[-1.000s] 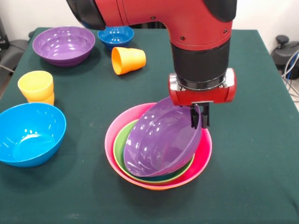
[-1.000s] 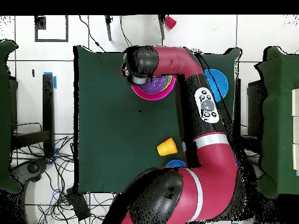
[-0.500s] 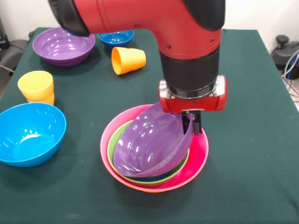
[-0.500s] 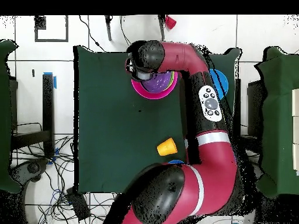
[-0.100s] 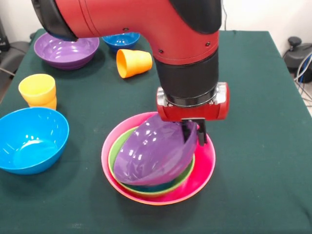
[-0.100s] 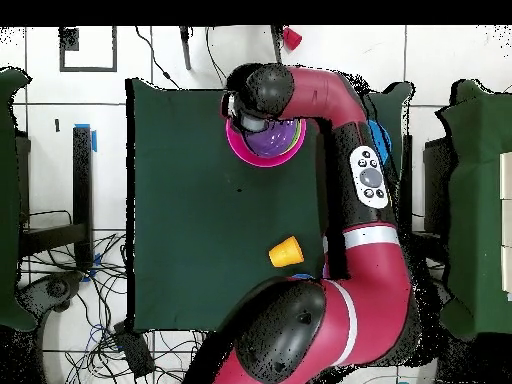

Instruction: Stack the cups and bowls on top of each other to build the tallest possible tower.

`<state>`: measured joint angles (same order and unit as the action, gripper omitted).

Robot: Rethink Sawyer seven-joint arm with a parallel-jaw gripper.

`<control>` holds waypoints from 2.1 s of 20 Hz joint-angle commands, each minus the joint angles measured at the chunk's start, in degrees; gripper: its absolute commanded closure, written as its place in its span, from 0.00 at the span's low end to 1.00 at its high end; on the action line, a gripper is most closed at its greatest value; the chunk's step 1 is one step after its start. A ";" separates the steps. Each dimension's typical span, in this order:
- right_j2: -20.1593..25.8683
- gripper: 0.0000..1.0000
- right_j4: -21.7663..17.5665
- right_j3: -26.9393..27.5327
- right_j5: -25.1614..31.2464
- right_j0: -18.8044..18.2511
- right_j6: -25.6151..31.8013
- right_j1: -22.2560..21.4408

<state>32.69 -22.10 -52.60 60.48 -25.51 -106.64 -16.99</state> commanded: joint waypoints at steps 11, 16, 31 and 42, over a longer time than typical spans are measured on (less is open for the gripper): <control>0.10 0.00 -3.76 -3.32 -2.21 -1.81 14.47 3.26; -0.29 0.00 -0.54 -11.54 1.06 -1.66 9.23 -6.19; -0.93 0.00 3.25 -11.91 14.93 2.71 3.17 -18.93; -2.09 0.00 2.52 -10.72 14.61 3.50 2.25 -17.48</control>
<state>32.67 -18.64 -60.45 69.97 -23.04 -106.64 -36.12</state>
